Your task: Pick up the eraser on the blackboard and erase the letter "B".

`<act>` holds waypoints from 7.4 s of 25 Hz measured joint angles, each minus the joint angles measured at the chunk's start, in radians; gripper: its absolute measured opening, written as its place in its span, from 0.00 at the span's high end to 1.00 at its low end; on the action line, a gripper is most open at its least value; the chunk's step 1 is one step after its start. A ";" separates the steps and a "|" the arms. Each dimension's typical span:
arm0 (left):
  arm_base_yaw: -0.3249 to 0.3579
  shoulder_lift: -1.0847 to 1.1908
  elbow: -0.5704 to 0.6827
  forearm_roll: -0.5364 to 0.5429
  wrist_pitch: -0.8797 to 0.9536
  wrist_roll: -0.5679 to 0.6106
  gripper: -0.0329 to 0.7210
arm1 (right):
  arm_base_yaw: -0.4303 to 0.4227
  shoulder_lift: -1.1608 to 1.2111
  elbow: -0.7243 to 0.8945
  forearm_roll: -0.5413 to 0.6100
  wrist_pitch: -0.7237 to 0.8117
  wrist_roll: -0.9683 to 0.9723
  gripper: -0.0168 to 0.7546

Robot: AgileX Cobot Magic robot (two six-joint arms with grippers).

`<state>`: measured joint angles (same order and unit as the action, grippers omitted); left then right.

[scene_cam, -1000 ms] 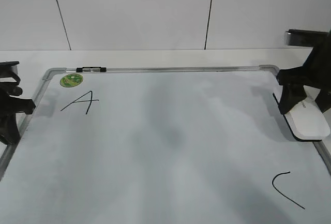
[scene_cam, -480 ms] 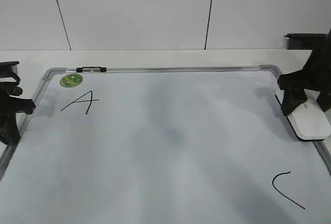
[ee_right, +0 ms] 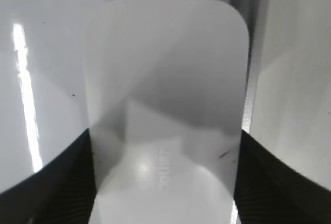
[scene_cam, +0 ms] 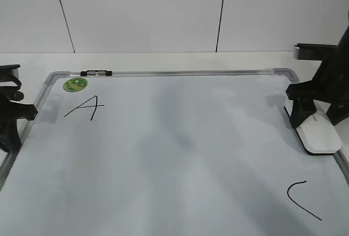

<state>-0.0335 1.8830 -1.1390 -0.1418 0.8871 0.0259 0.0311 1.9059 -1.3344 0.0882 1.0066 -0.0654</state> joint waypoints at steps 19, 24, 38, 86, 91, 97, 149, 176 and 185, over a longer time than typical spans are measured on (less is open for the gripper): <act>0.000 0.000 0.000 0.000 0.000 0.000 0.92 | 0.000 0.004 0.000 -0.004 0.000 -0.010 0.29; 0.000 0.000 0.000 0.000 0.000 0.000 0.92 | 0.000 0.004 0.000 -0.004 0.000 -0.010 0.29; 0.000 0.000 0.000 0.000 0.000 0.000 0.92 | 0.000 0.004 -0.017 0.025 0.044 -0.028 0.18; 0.000 -0.104 0.000 0.009 0.057 0.006 0.58 | 0.000 -0.586 0.070 0.000 0.228 -0.008 0.21; 0.000 -0.166 0.000 0.030 0.172 0.006 0.58 | 0.000 -0.703 0.144 0.000 0.231 -0.008 0.21; 0.000 -0.254 0.000 0.034 0.280 0.006 0.60 | 0.000 -0.855 0.217 0.000 0.238 -0.008 0.21; 0.000 -1.864 0.569 0.108 0.352 0.006 0.64 | 0.000 -1.922 0.827 -0.103 0.162 -0.020 0.22; 0.000 -1.870 0.615 0.089 0.228 0.006 0.64 | 0.000 -1.923 0.836 -0.097 0.153 -0.021 0.22; 0.000 -1.870 0.615 0.089 0.228 0.006 0.64 | 0.000 -1.923 0.836 -0.097 0.153 -0.023 0.22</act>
<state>-0.0335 0.0130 -0.5242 -0.0525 1.1150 0.0317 0.0311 -0.0174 -0.4985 -0.0087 1.1596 -0.0887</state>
